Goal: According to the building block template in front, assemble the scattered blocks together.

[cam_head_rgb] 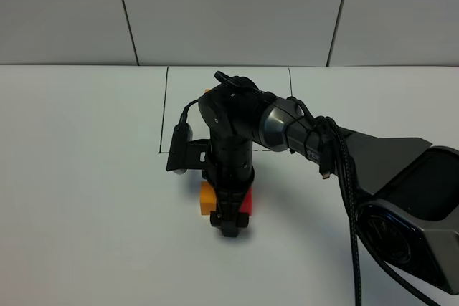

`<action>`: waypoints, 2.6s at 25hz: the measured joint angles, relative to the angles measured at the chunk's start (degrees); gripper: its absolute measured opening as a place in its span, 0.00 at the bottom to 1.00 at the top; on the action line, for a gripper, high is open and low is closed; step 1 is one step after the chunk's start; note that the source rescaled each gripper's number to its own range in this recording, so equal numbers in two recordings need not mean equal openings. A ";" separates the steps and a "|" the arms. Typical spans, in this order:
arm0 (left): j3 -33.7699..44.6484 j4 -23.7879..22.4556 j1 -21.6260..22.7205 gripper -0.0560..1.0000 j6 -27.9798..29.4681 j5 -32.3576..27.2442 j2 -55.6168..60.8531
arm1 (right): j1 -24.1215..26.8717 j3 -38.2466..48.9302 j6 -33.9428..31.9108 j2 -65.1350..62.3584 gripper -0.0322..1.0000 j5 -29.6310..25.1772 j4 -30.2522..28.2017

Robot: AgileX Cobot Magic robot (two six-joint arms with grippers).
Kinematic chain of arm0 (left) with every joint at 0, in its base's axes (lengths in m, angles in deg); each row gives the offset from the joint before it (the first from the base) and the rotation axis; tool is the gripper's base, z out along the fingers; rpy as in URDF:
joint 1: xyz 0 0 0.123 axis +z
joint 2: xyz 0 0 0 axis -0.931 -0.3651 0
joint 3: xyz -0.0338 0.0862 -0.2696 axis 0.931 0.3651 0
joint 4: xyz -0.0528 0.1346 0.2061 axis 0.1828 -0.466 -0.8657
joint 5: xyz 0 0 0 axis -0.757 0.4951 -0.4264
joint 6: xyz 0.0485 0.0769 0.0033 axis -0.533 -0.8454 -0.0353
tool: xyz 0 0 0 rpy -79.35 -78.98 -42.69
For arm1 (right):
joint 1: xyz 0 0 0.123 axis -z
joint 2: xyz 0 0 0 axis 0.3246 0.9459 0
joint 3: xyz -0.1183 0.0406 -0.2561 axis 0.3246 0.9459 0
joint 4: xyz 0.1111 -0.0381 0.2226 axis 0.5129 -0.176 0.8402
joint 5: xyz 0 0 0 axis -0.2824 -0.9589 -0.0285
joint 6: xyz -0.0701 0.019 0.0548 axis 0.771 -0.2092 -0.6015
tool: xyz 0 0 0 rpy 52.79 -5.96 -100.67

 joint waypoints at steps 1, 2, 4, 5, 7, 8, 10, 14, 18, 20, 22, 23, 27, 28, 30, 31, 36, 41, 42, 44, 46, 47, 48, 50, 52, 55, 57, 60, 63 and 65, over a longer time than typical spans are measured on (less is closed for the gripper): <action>0.00 0.00 0.00 0.85 0.00 0.00 0.00 | 0.00 0.13 -0.44 -0.47 1.00 -1.05 0.06; 0.00 0.05 0.00 0.85 0.00 0.00 0.00 | 0.00 0.27 -1.03 -1.37 1.00 -1.77 0.39; 0.00 0.05 0.00 0.85 0.00 0.00 0.00 | 0.05 0.45 -2.53 -4.03 1.00 -2.18 0.39; 0.00 0.05 0.00 0.85 0.00 0.00 0.00 | 0.05 0.45 -2.99 -5.36 1.00 -2.23 0.39; 0.00 0.05 0.00 0.85 0.00 0.00 0.00 | 0.05 0.45 -4.30 -8.49 1.00 -2.24 1.51; 0.00 0.05 0.00 0.85 0.00 0.00 0.00 | 0.05 0.45 -5.09 -9.72 1.00 -2.29 2.17; 0.00 0.05 0.00 0.85 0.00 0.00 0.00 | 0.05 0.45 -7.05 -12.24 1.00 -2.35 3.19; 0.00 0.05 0.00 0.85 0.00 0.00 0.00 | 0.17 0.45 -11.82 -15.70 1.00 -2.47 4.11; 0.00 0.05 0.00 0.85 0.00 0.00 0.00 | 3.24 0.45 -16.09 -17.32 1.00 -2.53 8.09; 0.00 0.05 0.00 0.85 0.00 0.00 0.00 | 6.49 0.45 -17.69 -17.89 1.00 -2.53 10.68; 0.00 0.05 0.00 0.85 0.00 0.00 0.00 | 10.87 0.45 -19.34 -18.41 1.00 -2.53 13.45; 0.00 0.05 0.00 0.85 0.00 0.00 0.00 | 13.14 0.45 -20.26 -18.69 1.00 -2.53 14.27; 0.00 0.05 0.00 0.85 0.00 0.00 0.00 | 21.16 0.49 -24.96 -20.26 0.99 -2.53 15.12; 0.00 0.05 0.00 0.85 0.00 0.00 0.00 | 23.25 0.49 -26.05 -20.75 0.99 -2.59 15.12; 0.00 0.05 0.00 0.85 0.00 0.00 0.00 | 27.40 0.49 -27.87 -21.51 0.99 -2.59 15.12; 0.00 0.05 0.00 0.85 0.00 0.00 0.00 | 29.12 0.51 -28.62 -21.95 0.99 -2.59 15.12; 0.00 0.05 0.00 0.85 0.00 0.00 0.00 | 38.17 3.74 -30.65 -25.14 0.98 -2.34 15.12; 0.00 0.05 0.00 0.85 0.00 0.00 0.00 | 45.22 15.62 -31.02 -32.51 0.96 -2.33 15.12; 0.00 0.05 0.00 0.85 0.00 0.00 0.00 | 46.45 18.15 -31.06 -34.66 0.96 -1.82 15.12; 0.00 0.05 0.00 0.85 0.00 0.00 0.00 | 48.79 24.44 -31.16 -39.09 0.96 0.68 15.12; 0.00 0.05 0.00 0.85 0.00 0.00 0.00 | 50.69 30.37 -31.52 -44.24 0.95 3.86 15.18; 0.00 0.05 0.00 0.85 0.00 0.00 0.00 | 51.68 33.49 -31.62 -46.84 0.95 5.35 15.18; 0.00 0.05 0.00 0.85 0.00 0.00 0.00 | 52.66 36.50 -31.62 -48.99 0.95 6.54 15.18; 0.00 0.05 0.00 0.85 0.00 0.00 0.00 | 54.28 41.46 -31.62 -54.06 0.95 9.10 15.18; 0.00 0.05 0.00 0.85 0.00 0.00 0.00 | 55.51 45.47 -31.62 -58.56 0.94 11.51 15.18; 0.00 0.05 0.00 0.85 0.00 0.00 0.00 | 55.92 49.34 -31.51 -64.24 0.94 13.76 15.19; 0.00 0.05 0.00 0.85 0.00 0.00 0.00 | 55.98 50.60 -31.51 -66.90 0.94 13.70 15.54; 0.00 0.05 0.00 0.85 0.00 0.00 0.00 | 56.02 52.38 -31.51 -70.04 0.93 13.53 15.60; 0.00 0.05 0.00 0.85 0.00 0.00 0.00 | 56.02 55.42 -31.51 -73.83 0.93 13.62 15.60; 0.00 0.05 0.00 0.85 0.00 0.00 0.00 | 56.02 57.94 -31.51 -77.00 0.93 13.61 15.66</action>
